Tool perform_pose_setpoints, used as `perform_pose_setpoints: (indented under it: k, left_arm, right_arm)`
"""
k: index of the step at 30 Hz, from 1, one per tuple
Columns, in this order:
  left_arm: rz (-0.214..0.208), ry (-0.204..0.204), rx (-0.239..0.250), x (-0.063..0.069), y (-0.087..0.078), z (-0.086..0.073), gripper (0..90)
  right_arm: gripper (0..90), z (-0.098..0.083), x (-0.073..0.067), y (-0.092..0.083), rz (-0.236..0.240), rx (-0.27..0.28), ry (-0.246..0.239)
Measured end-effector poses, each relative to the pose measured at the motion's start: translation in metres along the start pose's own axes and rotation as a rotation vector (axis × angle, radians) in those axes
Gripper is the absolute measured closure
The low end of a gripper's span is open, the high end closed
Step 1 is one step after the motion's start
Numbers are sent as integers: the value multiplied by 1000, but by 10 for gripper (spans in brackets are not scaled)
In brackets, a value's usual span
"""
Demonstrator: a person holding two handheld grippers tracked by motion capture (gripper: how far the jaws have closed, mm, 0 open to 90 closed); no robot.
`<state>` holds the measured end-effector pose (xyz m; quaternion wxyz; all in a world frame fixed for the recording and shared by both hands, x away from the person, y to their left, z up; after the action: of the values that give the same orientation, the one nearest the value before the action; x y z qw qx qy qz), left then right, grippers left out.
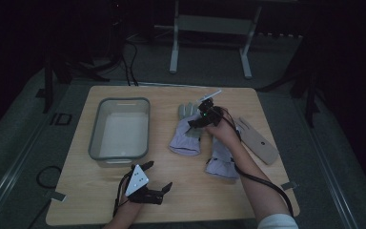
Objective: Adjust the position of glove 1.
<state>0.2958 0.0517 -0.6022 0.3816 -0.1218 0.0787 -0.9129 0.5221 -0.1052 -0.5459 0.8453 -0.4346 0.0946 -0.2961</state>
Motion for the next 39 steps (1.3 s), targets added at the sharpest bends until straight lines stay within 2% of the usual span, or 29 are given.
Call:
perform_pose_setpoints:
  k: [7, 11, 13, 19, 21, 22, 24, 26, 28, 31, 33, 35, 39]
  left_arm:
    - [-4, -1, -1, 0, 0, 0, 15]
    - [-4, 0, -1, 0, 0, 0, 15]
    - [-4, 0, -1, 0, 0, 0, 15]
    - [-3, 3, -2, 0, 0, 0, 15]
    - [-2, 3, -2, 0, 0, 0, 15]
    - [-3, 3, -3, 0, 0, 0, 15]
    - [-2, 4, -4, 1, 0, 0, 15]
    - [-2, 3, -4, 1, 0, 0, 15]
    - [-1, 3, -4, 0, 0, 0, 15]
    - [-3, -6, -3, 0, 0, 0, 15]
    - [-3, -6, -3, 0, 0, 0, 15]
    - [-2, -4, -3, 0, 0, 0, 15]
    - [1, -1, -3, -1, 0, 0, 15]
  right_arm:
    - [247, -4, -11, 30, 12, -62, -16]
    - [246, -15, -14, 43, 2, -113, -26]
    - [249, -20, -14, 47, 3, -132, -14]
    - [395, -30, -14, 49, 1, -146, -24]
    - [492, -32, -16, 48, 13, -143, -32]
    - [550, -33, -18, 47, 11, -141, -52]
    - [685, -33, -21, 47, 19, -136, -65]
    - [830, -32, -22, 46, 6, -139, -65]
    - [860, -31, -23, 45, -5, -135, -60]
    - [881, -25, -25, 34, 18, -100, -45]
    - [881, -20, -26, 25, 14, -72, -59]
    - [882, -14, -29, 12, 18, -37, -47]
    - [884, -6, -41, -10, -11, 4, -90]
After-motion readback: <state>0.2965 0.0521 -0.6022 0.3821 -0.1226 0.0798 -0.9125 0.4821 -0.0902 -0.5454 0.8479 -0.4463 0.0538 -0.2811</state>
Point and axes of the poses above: each handheld gripper's, and its own axes: y roughly forward along the jaws, z roughly out of its top, x roughly to its right, the point moved 8 cm from there along y, roughly forward along the jaws, and after that the axes turned 9 degrees about -y, right-handed, at the moved point
